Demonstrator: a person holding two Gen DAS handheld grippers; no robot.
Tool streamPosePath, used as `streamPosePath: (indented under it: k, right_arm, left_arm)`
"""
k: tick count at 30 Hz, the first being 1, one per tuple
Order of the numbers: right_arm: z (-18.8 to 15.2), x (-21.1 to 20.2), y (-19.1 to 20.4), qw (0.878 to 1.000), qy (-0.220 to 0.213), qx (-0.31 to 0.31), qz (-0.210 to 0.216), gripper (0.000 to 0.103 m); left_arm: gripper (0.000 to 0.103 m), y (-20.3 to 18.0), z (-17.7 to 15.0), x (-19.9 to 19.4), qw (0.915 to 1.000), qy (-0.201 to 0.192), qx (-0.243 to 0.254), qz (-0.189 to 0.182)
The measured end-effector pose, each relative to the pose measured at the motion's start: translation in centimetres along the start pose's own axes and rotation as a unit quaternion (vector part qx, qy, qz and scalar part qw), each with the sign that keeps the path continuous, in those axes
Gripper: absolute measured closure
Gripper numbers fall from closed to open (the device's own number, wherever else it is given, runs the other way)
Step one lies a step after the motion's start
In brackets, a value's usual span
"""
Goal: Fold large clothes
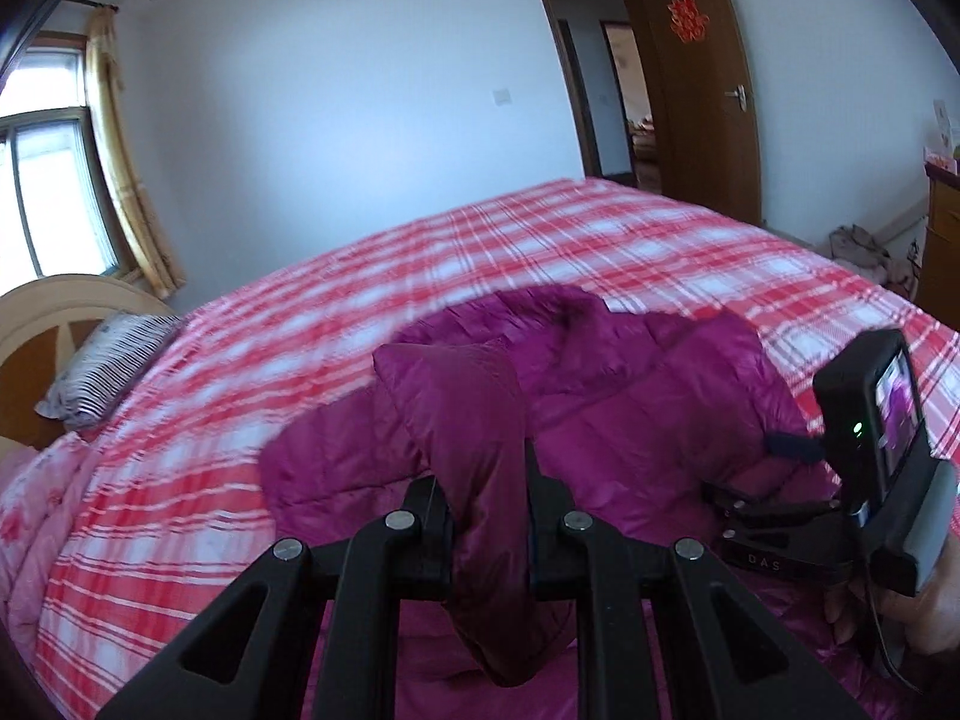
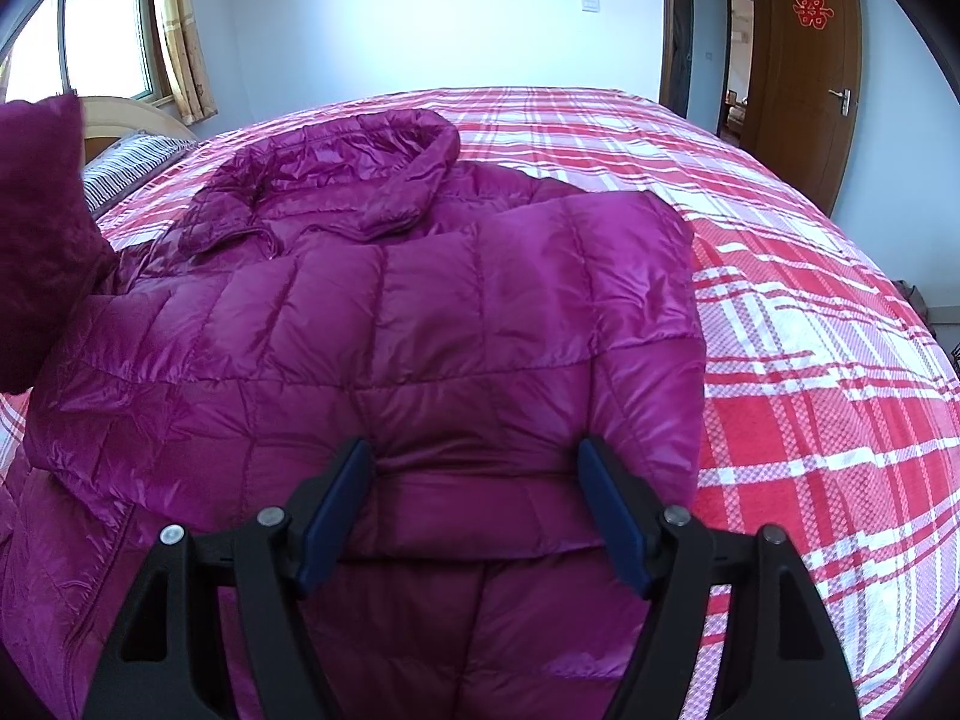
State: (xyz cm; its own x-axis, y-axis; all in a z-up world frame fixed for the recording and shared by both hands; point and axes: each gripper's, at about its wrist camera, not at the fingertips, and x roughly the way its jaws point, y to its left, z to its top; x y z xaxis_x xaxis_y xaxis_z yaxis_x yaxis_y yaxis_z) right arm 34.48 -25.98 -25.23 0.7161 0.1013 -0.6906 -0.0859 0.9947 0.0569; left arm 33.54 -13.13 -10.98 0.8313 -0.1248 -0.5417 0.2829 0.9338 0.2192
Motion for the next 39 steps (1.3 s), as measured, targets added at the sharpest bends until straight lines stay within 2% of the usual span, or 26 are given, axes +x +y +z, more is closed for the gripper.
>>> streamPosePath:
  k: [6,12,16,17,19,20,21,23,25,28,30,32,35,39]
  right_arm:
    - [0.0,0.0,0.0,1.000,0.000,0.000,0.000,0.028]
    - [0.0,0.0,0.1,1.000,0.000,-0.001,0.000,0.027]
    - [0.0,0.0,0.0,1.000,0.000,0.000,0.000,0.027]
    - [0.0,0.1,0.0,1.000,0.000,0.000,0.000,0.027]
    - [-0.1,0.1,0.0,1.000,0.000,-0.001,0.000,0.027]
    - [0.0,0.1,0.0,1.000,0.001,-0.001,0.000,0.027]
    - [0.0,0.1,0.0,1.000,0.001,-0.001,0.000,0.027]
    - [0.0,0.1,0.1,1.000,0.000,-0.001,-0.001,0.027]
    - [-0.1,0.1,0.0,1.000,0.000,-0.001,-0.001,0.027]
    - [-0.1,0.1,0.1,1.000,0.000,-0.001,-0.001,0.027]
    - [0.0,0.1,0.0,1.000,0.000,-0.001,-0.001,0.027]
    - [0.0,0.2,0.1,1.000,0.000,-0.001,0.000,0.027]
    - [0.0,0.2,0.1,1.000,0.001,-0.001,-0.001,0.027]
    - [0.0,0.3,0.1,1.000,0.000,-0.001,0.000,0.027]
  left_arm:
    - [0.087,-2.4,-1.5,3.7,0.9994,0.030,-0.002,-0.016]
    - [0.086,-3.3,-2.7,5.6,0.9989,0.044,-0.008,-0.017]
    - [0.078,-3.7,-2.5,5.0,0.9983,0.054,-0.006,-0.021]
    - [0.073,-3.6,-2.3,4.4,0.9985,0.048,-0.005,-0.024]
    - [0.057,-3.5,-1.7,2.2,0.9991,0.013,-0.002,-0.039]
    - [0.034,-3.3,-1.4,1.1,0.9992,-0.005,0.000,-0.039]
    - [0.016,-3.0,-1.2,0.3,0.9992,-0.019,0.001,-0.035]
    - [0.012,-1.8,-0.9,-1.4,0.9981,-0.057,0.000,-0.025]
    - [0.012,-0.2,-0.8,-1.0,0.9983,-0.058,0.003,0.000]
    - [0.012,4.4,-1.4,3.1,0.9967,-0.015,-0.015,0.078]
    - [0.012,7.1,-2.5,6.1,0.9934,0.027,-0.033,0.107]
    - [0.012,9.8,-4.2,9.7,0.9885,0.078,-0.057,0.117]
    - [0.012,11.4,-6.2,12.4,0.9822,0.117,-0.075,0.126]
    - [0.011,12.1,-7.5,13.6,0.9794,0.129,-0.105,0.116]
